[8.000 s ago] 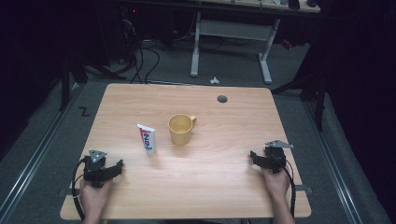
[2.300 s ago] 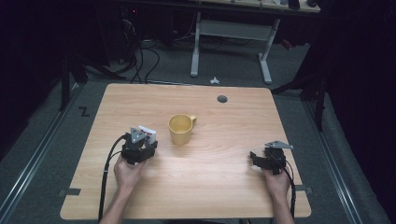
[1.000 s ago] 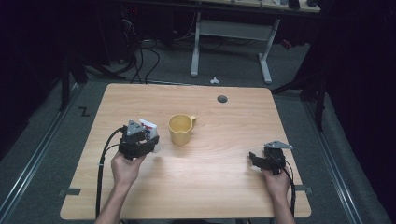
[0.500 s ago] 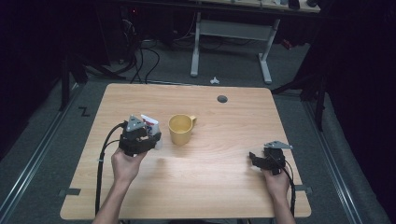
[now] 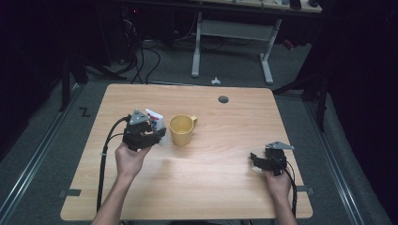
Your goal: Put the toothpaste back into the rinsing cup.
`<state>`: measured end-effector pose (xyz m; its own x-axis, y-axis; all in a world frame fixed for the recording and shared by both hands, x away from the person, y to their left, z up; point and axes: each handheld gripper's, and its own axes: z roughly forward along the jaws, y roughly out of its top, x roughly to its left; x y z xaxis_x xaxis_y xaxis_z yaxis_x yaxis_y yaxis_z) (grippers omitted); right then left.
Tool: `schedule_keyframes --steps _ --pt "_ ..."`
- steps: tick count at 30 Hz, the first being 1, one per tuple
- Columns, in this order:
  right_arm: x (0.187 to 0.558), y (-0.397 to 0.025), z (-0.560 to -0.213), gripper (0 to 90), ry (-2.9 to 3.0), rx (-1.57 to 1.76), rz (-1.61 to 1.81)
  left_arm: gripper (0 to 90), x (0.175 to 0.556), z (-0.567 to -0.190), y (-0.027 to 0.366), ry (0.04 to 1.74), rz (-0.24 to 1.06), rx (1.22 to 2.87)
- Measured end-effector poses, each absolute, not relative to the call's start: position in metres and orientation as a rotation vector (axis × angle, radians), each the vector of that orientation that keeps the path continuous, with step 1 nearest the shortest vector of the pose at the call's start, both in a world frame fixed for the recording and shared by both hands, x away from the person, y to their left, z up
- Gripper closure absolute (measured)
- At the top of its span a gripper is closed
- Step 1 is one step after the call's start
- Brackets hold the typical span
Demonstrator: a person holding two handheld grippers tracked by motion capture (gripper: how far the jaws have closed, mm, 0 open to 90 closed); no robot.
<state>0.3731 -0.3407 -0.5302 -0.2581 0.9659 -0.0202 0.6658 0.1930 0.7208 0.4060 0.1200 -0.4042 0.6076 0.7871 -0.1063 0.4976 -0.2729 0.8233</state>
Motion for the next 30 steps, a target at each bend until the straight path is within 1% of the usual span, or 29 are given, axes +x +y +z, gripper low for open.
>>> schedule_keyframes --steps 13,30 --pt "0.373 -0.34 -0.53 28.5 2.0 1.519 0.834 57.5 0.416 -0.391 0.109 0.99 0.386 1.935" --pt "0.373 -0.34 -0.53 28.5 1.999 1.519 0.835 57.5 0.431 -0.381 0.092 0.967 0.39 1.945"
